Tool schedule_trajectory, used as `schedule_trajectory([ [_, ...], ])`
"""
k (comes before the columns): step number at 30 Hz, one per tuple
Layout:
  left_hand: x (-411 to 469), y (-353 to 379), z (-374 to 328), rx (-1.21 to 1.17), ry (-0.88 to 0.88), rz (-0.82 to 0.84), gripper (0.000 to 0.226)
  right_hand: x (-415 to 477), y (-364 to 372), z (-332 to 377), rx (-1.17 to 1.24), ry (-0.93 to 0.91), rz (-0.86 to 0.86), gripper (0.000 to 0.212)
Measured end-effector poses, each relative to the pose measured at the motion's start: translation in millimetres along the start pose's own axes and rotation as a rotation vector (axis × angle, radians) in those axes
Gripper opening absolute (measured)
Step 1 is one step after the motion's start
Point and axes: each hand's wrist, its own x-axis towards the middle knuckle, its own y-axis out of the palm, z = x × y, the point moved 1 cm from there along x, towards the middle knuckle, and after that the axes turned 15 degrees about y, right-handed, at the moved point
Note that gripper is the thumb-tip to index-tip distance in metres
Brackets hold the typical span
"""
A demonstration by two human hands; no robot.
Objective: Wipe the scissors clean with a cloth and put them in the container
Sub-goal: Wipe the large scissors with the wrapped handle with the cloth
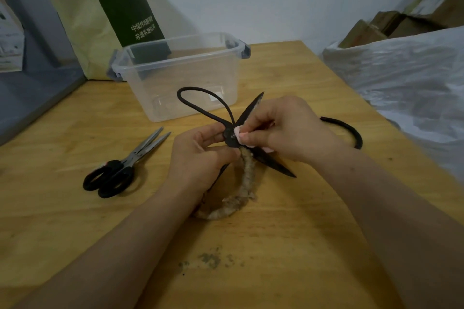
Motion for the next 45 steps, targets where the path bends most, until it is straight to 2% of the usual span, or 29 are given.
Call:
schedule_trajectory([
  [3,-0.1,1.7,-1.0,-0.007,-0.019,0.015,0.044,-5.8,-12.0,2.9,-0.077,0.086,0.123,0.008],
  [5,0.5,2.5,-2.3,-0.026,-0.012,0.033,0.045,-4.9,-14.9,-1.7,-0.078,0.137,0.102,0.01],
  [8,0.7,3.1,-3.9,-0.049,0.022,0.057,0.044,-0.5,-8.8,-4.7,0.068,-0.002,-0.173,0.011],
  [10,0.1,2.9,-5.0,-0.029,0.049,0.074,0.045,0.4,-0.7,-2.1,0.083,-0.114,-0.179,0.004],
  [12,-0.4,2.9,-5.4,-0.022,0.061,0.079,0.045,1.9,7.6,-0.9,-0.117,-0.205,-0.135,0.012],
  [14,-0.9,2.7,-4.4,-0.016,0.058,0.065,0.045,1.7,8.1,3.7,-0.224,-0.217,-0.113,0.013],
  [20,0.9,1.5,-2.1,-0.013,-0.009,0.013,0.041,0.1,-2.2,-2.4,-0.293,-0.067,-0.112,0.008],
  [24,0.7,1.1,-4.7,-0.03,0.007,0.012,0.043,3.6,-4.1,-5.2,-0.045,-0.053,-0.268,0.006],
  [27,0.6,0.2,-4.2,-0.008,0.016,0.023,0.043,4.4,4.6,-5.1,0.024,-0.08,-0.21,0.012],
  [30,0.8,-0.6,-2.0,-0.009,0.015,0.014,0.041,2.3,5.4,-3.0,-0.006,-0.036,-0.129,0.022],
  [34,1.3,0.2,-0.6,-0.007,-0.004,0.0,0.04,1.1,-11.6,-5.3,-0.127,0.098,0.038,0.016],
  [35,1.7,0.4,-0.6,-0.007,-0.005,0.0,0.04,1.2,-15.2,-7.5,-0.178,0.13,0.035,0.015],
  [37,2.1,0.2,-1.2,-0.011,0.003,0.004,0.042,1.0,-18.4,-9.7,-0.235,0.109,-0.135,0.012],
  [39,1.6,0.6,-2.4,-0.015,0.018,0.017,0.043,-1.4,-17.0,-8.3,-0.003,0.025,-0.283,0.01],
  [41,1.3,0.8,-3.3,-0.024,0.03,0.026,0.043,-3.9,-9.4,-2.9,0.282,-0.042,-0.2,0.014],
  [45,0.9,0.4,-4.1,-0.035,0.06,0.064,0.045,3.6,9.0,-6.6,0.237,-0.122,-0.102,0.025],
])
